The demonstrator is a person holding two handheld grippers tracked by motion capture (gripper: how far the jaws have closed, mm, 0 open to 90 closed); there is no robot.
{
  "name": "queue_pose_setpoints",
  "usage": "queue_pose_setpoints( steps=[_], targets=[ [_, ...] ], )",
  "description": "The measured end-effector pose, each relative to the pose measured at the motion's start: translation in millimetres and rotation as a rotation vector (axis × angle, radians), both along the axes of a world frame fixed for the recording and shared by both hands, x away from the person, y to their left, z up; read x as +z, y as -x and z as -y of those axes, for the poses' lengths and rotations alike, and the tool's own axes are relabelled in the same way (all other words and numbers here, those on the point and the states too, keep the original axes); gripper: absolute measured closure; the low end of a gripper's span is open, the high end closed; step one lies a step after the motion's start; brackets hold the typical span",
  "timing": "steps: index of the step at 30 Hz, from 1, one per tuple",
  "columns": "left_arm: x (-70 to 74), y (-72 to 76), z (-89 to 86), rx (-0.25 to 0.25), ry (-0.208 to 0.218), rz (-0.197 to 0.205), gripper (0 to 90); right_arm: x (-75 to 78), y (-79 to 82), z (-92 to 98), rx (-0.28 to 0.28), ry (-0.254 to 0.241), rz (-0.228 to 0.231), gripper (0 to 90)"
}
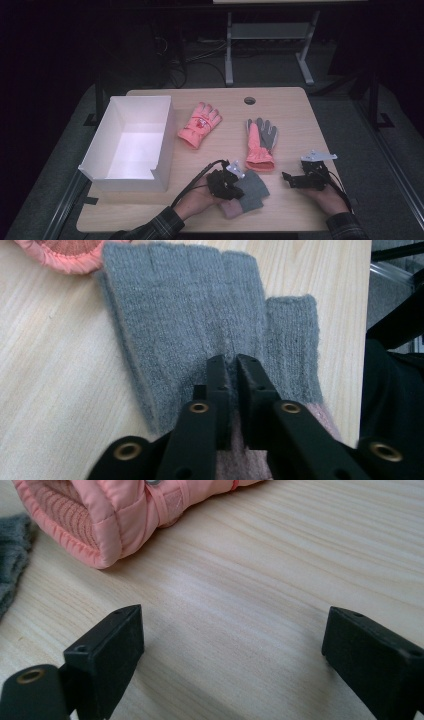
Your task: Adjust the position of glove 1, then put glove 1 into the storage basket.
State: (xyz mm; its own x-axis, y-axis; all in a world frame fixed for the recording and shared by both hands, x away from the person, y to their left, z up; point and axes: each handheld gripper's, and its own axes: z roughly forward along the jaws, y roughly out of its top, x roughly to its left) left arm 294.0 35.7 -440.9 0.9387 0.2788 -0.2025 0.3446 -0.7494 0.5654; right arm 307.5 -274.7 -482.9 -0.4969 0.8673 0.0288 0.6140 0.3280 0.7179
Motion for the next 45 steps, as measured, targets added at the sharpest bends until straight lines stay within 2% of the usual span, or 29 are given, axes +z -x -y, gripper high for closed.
queue_pose_setpoints(
  steps=[2,6,8,10,13,18,24,27,32,38,42,45],
  targets=[
    [1.3,-0.4,-1.0,0.011,0.028,-0.014,75.9,0.0,0.0,0.0,0.0,0.0,0.0,9.3],
    [9.3,-2.8,-5.3,0.012,0.067,-0.001,55.9,0.0,0.0,0.0,0.0,0.0,0.0,9.3],
    [10.8,-5.2,-7.0,0.011,0.082,-0.014,47.3,0.0,0.0,0.1,0.0,0.0,0.0,9.3],
    [9.6,-6.3,-6.4,0.024,0.076,-0.004,35.7,0.0,0.0,0.0,-0.001,0.0,0.0,9.3],
    [4.5,-7.3,-2.5,0.048,0.058,0.013,24.9,0.0,0.0,-0.1,-0.001,-0.001,0.0,9.3],
    [-6.5,-6.9,5.2,0.057,0.016,0.019,18.6,0.0,0.0,0.0,-0.001,0.0,0.0,9.3],
    [-14.0,-6.2,7.4,0.057,-0.009,0.02,17.1,0.0,0.0,0.0,0.0,0.0,0.0,9.3],
    [-16.9,-6.8,6.3,0.061,-0.004,0.012,16.4,0.0,0.0,0.0,0.0,0.0,0.0,9.3],
    [-16.8,-4.5,6.5,0.056,-0.011,0.034,17.9,0.0,0.0,0.0,0.0,0.0,0.0,9.3],
    [-15.7,-2.8,7.2,0.049,-0.006,0.032,27.2,0.0,0.0,0.0,0.0,0.001,-0.001,9.2],
    [-14.9,-2.5,7.1,0.026,0.004,0.017,38.7,0.0,-0.2,-0.1,-0.001,0.001,0.0,9.0],
    [-14.4,-3.4,7.3,0.011,0.012,-0.016,47.0,-0.1,-0.2,-0.1,0.0,0.001,0.0,9.0]
  ],
)
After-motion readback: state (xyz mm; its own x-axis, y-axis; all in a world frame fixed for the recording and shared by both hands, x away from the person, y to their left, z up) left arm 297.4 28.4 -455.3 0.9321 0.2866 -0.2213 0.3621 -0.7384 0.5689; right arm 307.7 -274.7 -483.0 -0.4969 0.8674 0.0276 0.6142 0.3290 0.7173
